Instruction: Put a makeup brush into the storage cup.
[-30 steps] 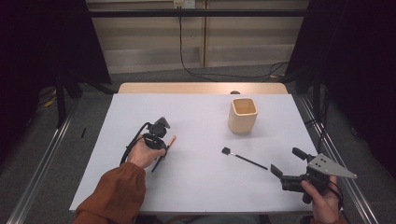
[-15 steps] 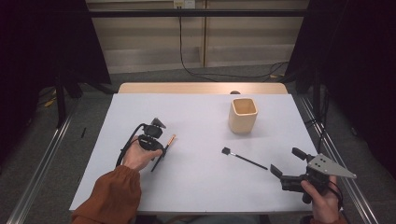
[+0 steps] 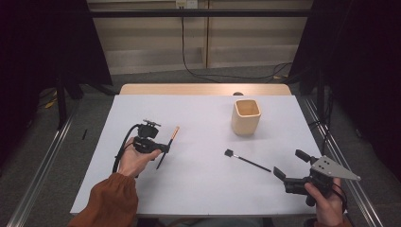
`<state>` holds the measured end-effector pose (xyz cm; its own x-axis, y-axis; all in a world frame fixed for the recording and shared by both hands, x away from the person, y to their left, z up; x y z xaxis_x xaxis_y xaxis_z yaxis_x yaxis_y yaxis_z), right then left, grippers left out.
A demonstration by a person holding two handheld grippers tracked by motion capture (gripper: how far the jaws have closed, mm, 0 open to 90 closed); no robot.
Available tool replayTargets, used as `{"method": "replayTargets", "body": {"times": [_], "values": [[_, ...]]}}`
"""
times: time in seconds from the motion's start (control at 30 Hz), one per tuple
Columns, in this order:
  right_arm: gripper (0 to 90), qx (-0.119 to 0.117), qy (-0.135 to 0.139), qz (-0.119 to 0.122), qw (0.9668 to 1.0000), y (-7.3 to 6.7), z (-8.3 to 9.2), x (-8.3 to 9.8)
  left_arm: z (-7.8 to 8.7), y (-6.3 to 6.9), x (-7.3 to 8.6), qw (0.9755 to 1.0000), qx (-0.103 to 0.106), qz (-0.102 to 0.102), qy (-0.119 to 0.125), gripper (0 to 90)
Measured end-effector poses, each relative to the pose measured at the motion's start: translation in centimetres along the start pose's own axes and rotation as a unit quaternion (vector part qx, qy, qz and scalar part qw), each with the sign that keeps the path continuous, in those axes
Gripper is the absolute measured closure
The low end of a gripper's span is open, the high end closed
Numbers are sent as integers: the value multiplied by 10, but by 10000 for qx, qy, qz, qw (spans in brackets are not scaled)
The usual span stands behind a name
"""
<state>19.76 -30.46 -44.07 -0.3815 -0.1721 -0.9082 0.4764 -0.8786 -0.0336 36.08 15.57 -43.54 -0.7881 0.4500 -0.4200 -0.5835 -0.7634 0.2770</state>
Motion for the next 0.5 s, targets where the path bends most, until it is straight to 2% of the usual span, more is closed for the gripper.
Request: {"method": "replayTargets", "body": {"times": [0.13,0.27,0.5], "values": [[0,-15,5,14,10000,0,0,0,3,1,3,9996,-70,-142,229,839],[0,-23,4,7,10000,0,0,0,7,2,5,9986,-33,-244,471,838],[0,-47,-11,25,10000,-1,0,0,11,5,11,9955,-6,-395,866,839]]}}
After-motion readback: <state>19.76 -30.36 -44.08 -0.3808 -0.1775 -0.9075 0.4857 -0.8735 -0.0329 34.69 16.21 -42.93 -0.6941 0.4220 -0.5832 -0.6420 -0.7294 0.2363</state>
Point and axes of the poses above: each handheld gripper's, and its own axes: z roughly backward along the jaws, x roughly out of its underside, y roughly to its right, the point moved 1 cm from there along -z, roughly forward along the jaws, and after that the axes turned 8 degrees about -y, right-handed, at the moved point
